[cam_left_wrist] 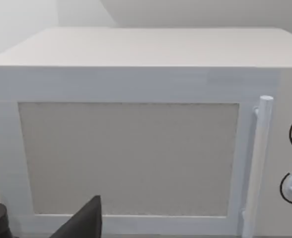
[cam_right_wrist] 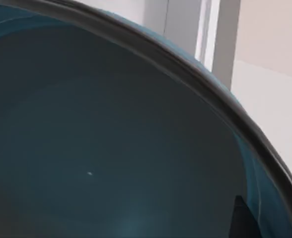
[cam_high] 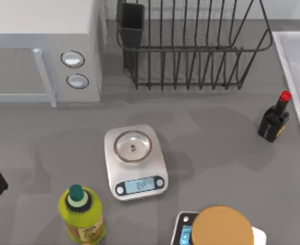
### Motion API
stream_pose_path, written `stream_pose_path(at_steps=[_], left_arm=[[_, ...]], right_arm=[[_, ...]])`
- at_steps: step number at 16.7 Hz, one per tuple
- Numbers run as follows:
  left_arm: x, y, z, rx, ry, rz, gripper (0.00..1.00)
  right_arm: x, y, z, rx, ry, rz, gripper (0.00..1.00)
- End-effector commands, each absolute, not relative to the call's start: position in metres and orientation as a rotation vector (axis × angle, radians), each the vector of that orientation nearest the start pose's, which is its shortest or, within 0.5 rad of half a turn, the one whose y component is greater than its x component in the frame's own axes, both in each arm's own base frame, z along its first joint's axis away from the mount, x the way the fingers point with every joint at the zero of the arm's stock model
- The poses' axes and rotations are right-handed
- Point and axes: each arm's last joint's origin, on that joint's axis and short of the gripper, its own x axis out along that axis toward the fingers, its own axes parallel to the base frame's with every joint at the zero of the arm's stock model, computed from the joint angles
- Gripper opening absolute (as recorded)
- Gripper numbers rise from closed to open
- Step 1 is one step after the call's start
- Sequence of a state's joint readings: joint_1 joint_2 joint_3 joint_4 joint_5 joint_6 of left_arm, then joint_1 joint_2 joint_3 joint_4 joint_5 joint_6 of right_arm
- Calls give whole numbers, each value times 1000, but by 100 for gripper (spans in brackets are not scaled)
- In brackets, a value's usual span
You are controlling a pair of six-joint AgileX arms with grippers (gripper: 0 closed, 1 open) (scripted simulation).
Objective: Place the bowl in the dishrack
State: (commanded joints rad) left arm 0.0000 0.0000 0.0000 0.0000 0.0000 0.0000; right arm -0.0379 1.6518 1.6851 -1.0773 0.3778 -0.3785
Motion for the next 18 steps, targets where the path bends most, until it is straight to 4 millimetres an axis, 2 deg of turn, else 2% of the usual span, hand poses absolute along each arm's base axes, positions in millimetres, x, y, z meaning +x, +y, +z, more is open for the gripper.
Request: stream_pose_path(at_steps=[2, 4, 6, 8, 11, 14, 16, 18], left_arm=[[106, -1, 160, 0, 0, 0, 100], [106, -1, 160, 0, 0, 0, 100], [106, -1, 160, 0, 0, 0, 100], [106, -1, 160, 0, 0, 0, 100], [106, -1, 160, 0, 0, 0, 100], [106, -1, 160, 0, 0, 0, 100], [106, -1, 160, 0, 0, 0, 100], [106, -1, 160, 0, 0, 0, 100]], right_arm=[[342, 50, 353, -575, 900, -151, 0], [330, 117, 361, -565, 688, -119, 0], [304, 174, 372, -496, 486, -82, 0], [272, 214, 386, -384, 312, -52, 0], [228, 246, 404, -191, 125, -31, 0], [196, 260, 416, -50, 28, -17, 0], [184, 264, 419, -6, 3, -11, 0], [182, 264, 419, 0, 0, -10, 0]])
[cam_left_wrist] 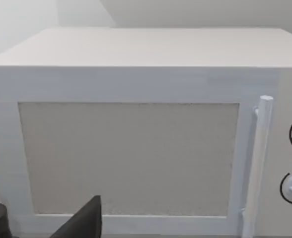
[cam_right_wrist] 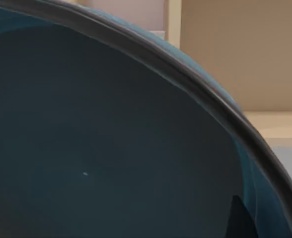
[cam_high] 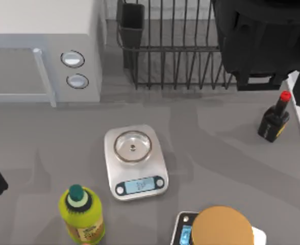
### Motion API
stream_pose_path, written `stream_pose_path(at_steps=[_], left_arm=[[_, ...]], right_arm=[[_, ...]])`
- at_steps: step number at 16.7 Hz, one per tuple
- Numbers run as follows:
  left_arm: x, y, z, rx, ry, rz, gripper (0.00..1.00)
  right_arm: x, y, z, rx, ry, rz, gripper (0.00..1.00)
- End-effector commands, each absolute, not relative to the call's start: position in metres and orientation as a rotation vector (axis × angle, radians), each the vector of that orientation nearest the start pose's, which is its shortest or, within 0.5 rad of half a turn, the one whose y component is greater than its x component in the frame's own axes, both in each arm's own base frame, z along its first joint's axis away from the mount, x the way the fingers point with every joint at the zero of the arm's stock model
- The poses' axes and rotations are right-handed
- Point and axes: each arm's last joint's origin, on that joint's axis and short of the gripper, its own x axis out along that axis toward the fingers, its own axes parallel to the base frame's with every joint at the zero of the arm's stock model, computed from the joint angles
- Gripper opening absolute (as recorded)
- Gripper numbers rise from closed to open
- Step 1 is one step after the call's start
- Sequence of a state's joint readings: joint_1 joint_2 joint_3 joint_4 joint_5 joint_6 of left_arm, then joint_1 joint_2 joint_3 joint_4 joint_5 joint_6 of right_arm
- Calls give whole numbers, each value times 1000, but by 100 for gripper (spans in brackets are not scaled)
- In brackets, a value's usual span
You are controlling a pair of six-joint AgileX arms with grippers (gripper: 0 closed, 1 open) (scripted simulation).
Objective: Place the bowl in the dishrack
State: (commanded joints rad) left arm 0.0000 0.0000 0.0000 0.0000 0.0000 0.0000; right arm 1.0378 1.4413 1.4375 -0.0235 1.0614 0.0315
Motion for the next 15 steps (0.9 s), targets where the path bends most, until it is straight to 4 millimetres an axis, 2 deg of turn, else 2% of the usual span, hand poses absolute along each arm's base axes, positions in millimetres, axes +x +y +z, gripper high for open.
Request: stream_pose_path(at_steps=[4, 6, 8, 11, 15], left_arm=[[106, -1, 160, 0, 0, 0, 100], [106, -1, 160, 0, 0, 0, 100], [106, -1, 160, 0, 0, 0, 100], [106, -1, 160, 0, 0, 0, 100], [106, -1, 160, 0, 0, 0, 100]], right_arm=[[185, 265, 418, -2, 2, -10, 0], [196, 271, 410, -4, 3, -11, 0], [219, 283, 391, -8, 6, -10, 0], [268, 296, 348, 0, 2, -9, 0], [337, 289, 278, 18, -13, -9, 0]])
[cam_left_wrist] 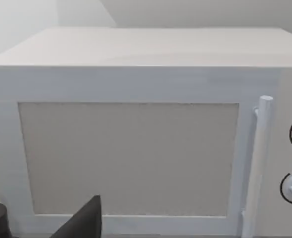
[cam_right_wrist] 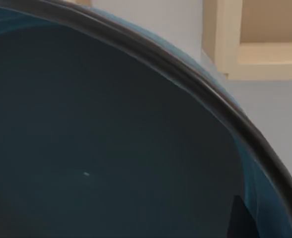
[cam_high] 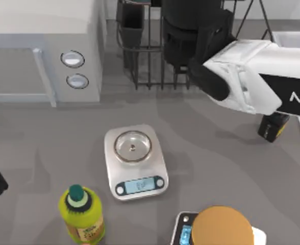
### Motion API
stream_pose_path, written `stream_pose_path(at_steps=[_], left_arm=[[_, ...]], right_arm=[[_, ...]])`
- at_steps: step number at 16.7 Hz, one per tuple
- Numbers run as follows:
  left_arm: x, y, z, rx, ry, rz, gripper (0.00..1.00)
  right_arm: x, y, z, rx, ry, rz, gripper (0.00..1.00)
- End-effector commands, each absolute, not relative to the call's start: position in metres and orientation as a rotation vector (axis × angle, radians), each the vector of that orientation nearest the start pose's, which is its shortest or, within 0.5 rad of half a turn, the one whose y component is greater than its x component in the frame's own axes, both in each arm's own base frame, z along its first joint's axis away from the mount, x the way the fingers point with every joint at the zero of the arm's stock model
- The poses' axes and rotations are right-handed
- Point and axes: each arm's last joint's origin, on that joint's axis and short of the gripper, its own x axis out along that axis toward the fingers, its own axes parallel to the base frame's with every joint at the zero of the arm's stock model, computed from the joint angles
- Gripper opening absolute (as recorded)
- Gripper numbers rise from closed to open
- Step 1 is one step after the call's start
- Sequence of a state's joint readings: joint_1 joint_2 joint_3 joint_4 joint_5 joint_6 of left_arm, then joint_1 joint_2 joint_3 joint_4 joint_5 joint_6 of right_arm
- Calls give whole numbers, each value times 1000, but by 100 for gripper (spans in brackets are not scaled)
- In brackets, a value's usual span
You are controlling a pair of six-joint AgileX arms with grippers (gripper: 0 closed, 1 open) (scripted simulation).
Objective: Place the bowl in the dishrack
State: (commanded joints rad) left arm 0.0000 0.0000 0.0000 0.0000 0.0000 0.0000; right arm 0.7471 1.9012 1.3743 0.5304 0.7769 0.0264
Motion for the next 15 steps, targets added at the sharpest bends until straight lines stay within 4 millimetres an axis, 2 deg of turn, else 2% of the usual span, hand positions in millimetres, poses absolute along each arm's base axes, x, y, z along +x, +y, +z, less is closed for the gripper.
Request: stream_pose_path(at_steps=[2, 4, 9, 15], left_arm=[[106, -1, 160, 0, 0, 0, 100], [106, -1, 160, 0, 0, 0, 100], [106, -1, 160, 0, 0, 0, 100], [106, -1, 160, 0, 0, 0, 100]], right_arm=[[363, 277, 247, 13, -11, -9, 0], [378, 266, 225, 3, -3, -10, 0], [382, 262, 219, 0, 0, -10, 0], [382, 262, 219, 0, 0, -10, 45]])
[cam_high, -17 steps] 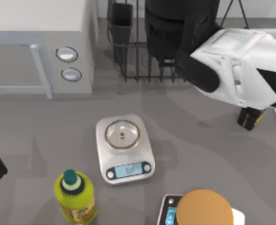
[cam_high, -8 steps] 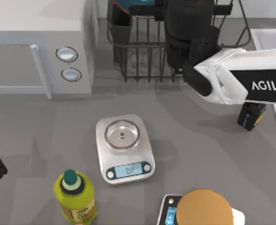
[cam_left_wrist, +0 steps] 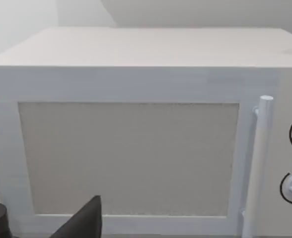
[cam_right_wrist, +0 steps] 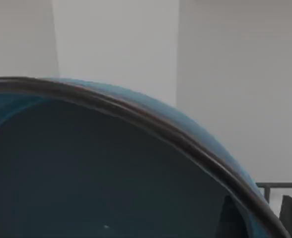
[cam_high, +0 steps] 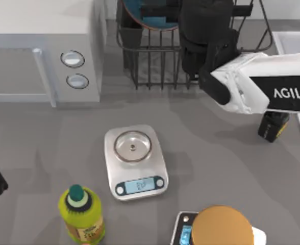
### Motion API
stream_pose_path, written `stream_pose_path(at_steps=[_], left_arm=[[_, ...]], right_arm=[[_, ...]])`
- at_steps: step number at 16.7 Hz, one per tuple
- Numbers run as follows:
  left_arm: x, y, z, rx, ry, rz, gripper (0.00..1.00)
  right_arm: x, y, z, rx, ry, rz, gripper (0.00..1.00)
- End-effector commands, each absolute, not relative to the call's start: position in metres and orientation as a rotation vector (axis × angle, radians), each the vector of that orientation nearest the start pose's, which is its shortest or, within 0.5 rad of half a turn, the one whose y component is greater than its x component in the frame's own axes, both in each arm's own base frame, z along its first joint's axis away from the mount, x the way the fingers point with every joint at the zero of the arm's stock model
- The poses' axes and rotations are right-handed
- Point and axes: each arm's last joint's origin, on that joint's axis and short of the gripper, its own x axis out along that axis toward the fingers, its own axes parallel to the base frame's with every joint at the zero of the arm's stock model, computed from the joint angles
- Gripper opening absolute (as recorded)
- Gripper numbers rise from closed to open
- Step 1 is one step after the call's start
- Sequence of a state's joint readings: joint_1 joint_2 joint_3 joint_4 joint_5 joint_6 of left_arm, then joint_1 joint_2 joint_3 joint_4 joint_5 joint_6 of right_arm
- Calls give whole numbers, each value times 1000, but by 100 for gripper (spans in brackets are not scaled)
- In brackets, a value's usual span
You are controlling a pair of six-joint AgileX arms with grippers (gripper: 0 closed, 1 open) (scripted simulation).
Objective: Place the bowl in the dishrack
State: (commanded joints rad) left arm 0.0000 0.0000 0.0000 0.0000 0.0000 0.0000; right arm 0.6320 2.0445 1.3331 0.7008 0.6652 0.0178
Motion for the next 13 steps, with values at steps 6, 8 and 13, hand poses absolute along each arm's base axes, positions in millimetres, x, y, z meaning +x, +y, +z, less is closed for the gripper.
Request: stream_pose_path(at_steps=[6, 8, 13], left_arm=[[106, -1, 160, 0, 0, 0, 100], [106, -1, 160, 0, 0, 0, 100], [106, -1, 160, 0, 0, 0, 100]], right_arm=[[382, 262, 219, 0, 0, -10, 90], [382, 262, 219, 0, 0, -10, 100], [382, 262, 219, 0, 0, -10, 100]])
